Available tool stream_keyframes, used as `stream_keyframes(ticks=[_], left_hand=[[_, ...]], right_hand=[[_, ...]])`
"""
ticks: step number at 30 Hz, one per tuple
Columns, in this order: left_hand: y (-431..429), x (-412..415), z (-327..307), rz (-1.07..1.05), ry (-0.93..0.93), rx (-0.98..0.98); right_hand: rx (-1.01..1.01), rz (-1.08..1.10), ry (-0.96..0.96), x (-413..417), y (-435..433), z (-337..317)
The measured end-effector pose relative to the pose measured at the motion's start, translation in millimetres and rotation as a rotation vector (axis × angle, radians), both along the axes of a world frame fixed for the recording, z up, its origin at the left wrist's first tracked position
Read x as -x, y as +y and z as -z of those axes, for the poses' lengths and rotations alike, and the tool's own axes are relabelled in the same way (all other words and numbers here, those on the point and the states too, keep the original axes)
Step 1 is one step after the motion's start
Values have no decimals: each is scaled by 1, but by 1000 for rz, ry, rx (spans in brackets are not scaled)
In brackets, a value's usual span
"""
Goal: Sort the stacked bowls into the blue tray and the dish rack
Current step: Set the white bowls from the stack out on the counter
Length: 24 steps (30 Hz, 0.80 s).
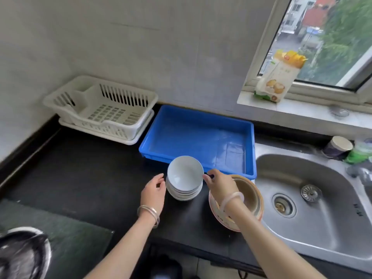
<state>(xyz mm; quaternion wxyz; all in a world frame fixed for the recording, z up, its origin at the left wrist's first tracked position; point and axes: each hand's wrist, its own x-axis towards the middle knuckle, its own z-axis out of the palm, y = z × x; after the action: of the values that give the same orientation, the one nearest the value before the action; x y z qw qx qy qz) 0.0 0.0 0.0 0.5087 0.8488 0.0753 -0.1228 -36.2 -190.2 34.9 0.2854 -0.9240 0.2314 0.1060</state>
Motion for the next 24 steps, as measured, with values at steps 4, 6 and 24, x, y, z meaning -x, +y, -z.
stream_keyframes(ticks=[4, 6, 24], left_hand=[[-10, -7, 1, -5, 47, 32], [-10, -8, 5, -31, 54, 53], [-24, -27, 3, 13, 98, -39]], right_hand=[[54, -10, 53, -25, 13, 7], [103, -9, 43, -30, 18, 13], [8, -2, -165, -27, -15, -6]])
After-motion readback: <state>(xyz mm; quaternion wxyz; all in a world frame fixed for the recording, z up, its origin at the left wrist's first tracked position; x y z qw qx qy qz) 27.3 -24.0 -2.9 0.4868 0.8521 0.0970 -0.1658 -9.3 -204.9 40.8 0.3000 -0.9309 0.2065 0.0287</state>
